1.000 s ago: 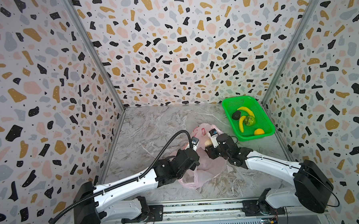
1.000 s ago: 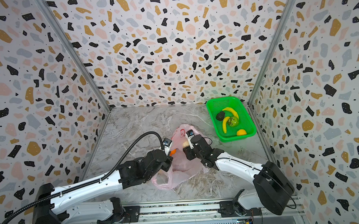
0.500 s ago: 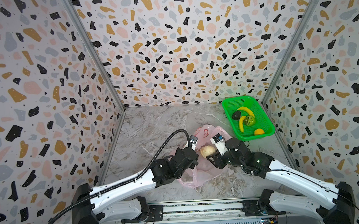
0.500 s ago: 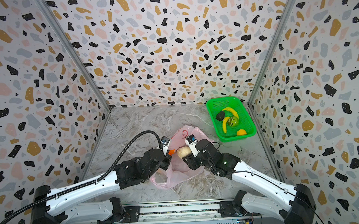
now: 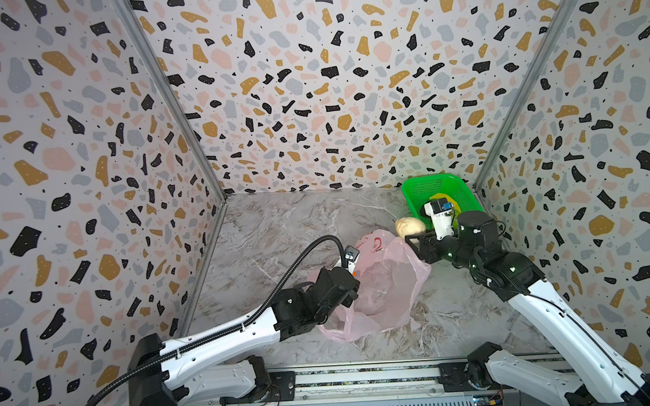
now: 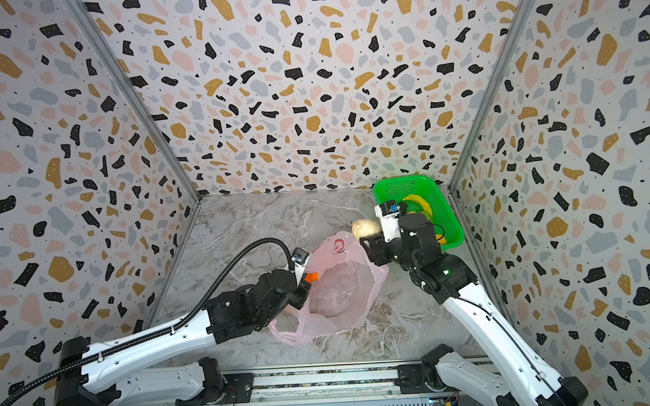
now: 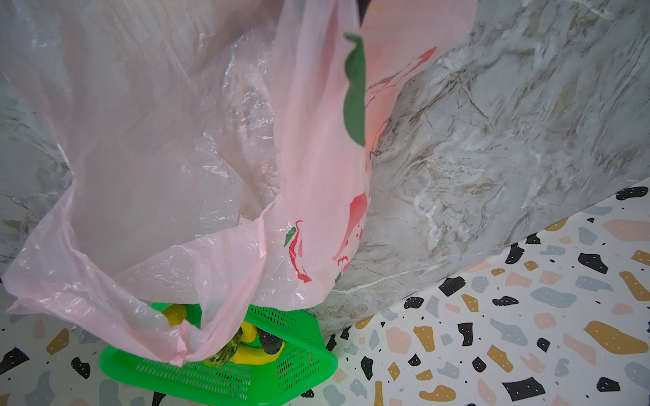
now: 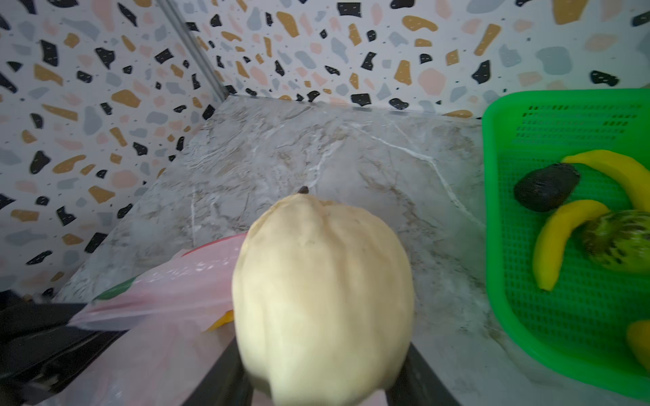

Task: Untie the knot of the plastic bag and take out the fruit
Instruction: Place the fruit in the basket.

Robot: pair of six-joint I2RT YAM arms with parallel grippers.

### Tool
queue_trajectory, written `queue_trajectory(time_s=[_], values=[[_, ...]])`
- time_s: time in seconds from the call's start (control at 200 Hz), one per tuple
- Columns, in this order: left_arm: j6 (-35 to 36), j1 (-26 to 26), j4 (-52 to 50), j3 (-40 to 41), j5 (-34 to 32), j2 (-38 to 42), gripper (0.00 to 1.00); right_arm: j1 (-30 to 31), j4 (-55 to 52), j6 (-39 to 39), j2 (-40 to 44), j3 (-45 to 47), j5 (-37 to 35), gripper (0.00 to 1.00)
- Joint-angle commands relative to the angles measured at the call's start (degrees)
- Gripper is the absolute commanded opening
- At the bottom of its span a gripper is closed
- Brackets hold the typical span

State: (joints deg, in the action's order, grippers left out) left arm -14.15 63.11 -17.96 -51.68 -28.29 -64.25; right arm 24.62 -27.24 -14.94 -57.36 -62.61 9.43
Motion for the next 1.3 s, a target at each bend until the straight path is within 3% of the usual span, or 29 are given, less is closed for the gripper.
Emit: queue_trajectory(time_s=[0.0, 0.125, 0.265, 0.355, 0.621, 0.741, 0.821, 0.921, 1.081, 1.296], values=[[0.71, 0.19, 0.95, 0.04, 0.65, 1.27, 0.00, -6.65, 4.32, 2.07, -3.06, -1.02, 4.70, 0.51], [1.33, 0.23, 2.31, 1.17, 1.77, 3.03, 0.00, -13.64, 10.41, 1.98, -8.49, 0.56, 4.11, 0.51], [3.04, 0.24, 4.20, 1.93, 3.52, 4.43, 0.00, -18.39, 17.05, 2.28, -16.05, 2.29, -2.39, 0.51], [3.67, 0.26, 4.22, 1.91, 3.69, 4.40, 0.00, -21.82, 21.58, 1.05, -21.78, 2.40, -1.60, 0.51], [5.13, 0.20, 3.48, 1.62, 3.31, 4.57, 0.00, -25.06, 25.56, 0.39, -37.75, -4.62, -3.63, 0.52], [4.71, 0.21, 3.19, 2.20, 3.36, 4.55, 0.00, -25.45, 24.01, 0.61, -41.28, -7.34, -4.24, 0.65], [4.42, 0.19, 3.20, 2.46, 3.32, 4.82, 0.00, -25.44, 23.12, 0.79, -41.74, -8.25, -4.53, 0.78], [4.36, 0.21, 3.19, 2.79, 2.89, 4.99, 0.00, -25.43, 22.29, 0.66, -40.97, -8.43, -4.18, 0.86], [4.33, 0.17, 3.12, 2.99, 2.49, 5.10, 0.00, -25.02, 18.69, 0.65, -37.25, -8.59, -0.26, 0.87], [4.30, 0.17, 3.97, 3.16, 1.48, 5.70, 0.00, -22.04, 7.76, 2.66, -25.16, -8.46, 8.22, 0.88]])
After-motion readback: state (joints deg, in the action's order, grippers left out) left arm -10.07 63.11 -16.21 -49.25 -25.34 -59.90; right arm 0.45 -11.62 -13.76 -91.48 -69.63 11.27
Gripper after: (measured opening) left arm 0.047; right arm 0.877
